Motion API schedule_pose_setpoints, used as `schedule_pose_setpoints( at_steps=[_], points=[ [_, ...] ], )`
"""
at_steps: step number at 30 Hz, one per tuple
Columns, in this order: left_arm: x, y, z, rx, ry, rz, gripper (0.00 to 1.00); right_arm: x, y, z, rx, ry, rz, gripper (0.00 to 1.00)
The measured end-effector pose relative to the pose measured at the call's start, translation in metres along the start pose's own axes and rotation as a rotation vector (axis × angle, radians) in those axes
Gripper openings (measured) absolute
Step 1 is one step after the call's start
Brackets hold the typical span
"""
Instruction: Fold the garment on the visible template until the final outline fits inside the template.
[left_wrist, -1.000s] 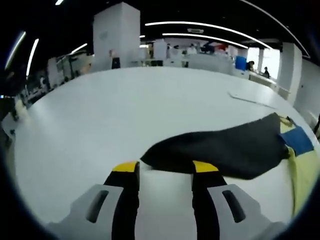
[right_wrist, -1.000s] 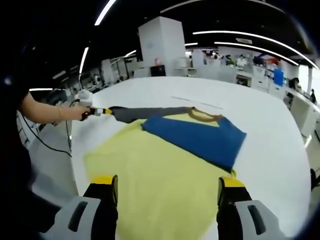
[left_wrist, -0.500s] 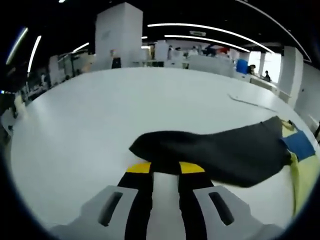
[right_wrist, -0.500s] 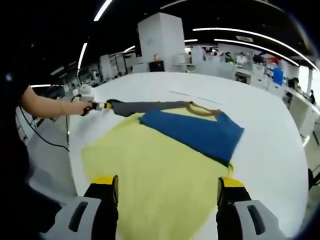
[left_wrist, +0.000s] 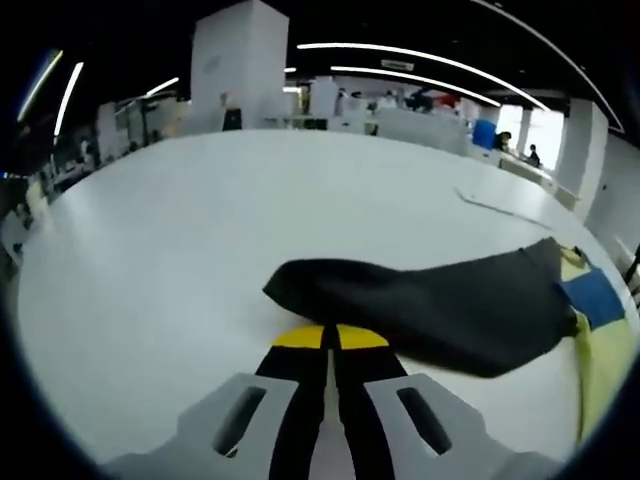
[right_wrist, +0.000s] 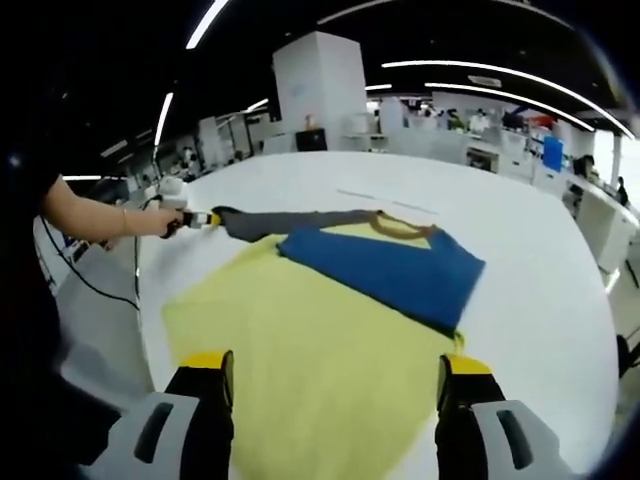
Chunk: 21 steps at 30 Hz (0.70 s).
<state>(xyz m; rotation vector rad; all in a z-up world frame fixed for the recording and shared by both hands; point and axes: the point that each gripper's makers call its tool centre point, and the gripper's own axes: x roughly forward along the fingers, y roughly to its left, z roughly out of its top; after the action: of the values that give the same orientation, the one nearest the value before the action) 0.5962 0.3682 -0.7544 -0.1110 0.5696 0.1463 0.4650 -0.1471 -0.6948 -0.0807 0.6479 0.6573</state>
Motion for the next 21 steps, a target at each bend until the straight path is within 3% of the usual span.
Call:
schedule_pose_setpoints(
  at_steps=[21],
  points=[
    [-0.038,0.014,0.025,0.02,-0.053,-0.032,0.0,-0.005,0.007,0.005,-0.018,-0.027,0.014,0.89]
  ],
)
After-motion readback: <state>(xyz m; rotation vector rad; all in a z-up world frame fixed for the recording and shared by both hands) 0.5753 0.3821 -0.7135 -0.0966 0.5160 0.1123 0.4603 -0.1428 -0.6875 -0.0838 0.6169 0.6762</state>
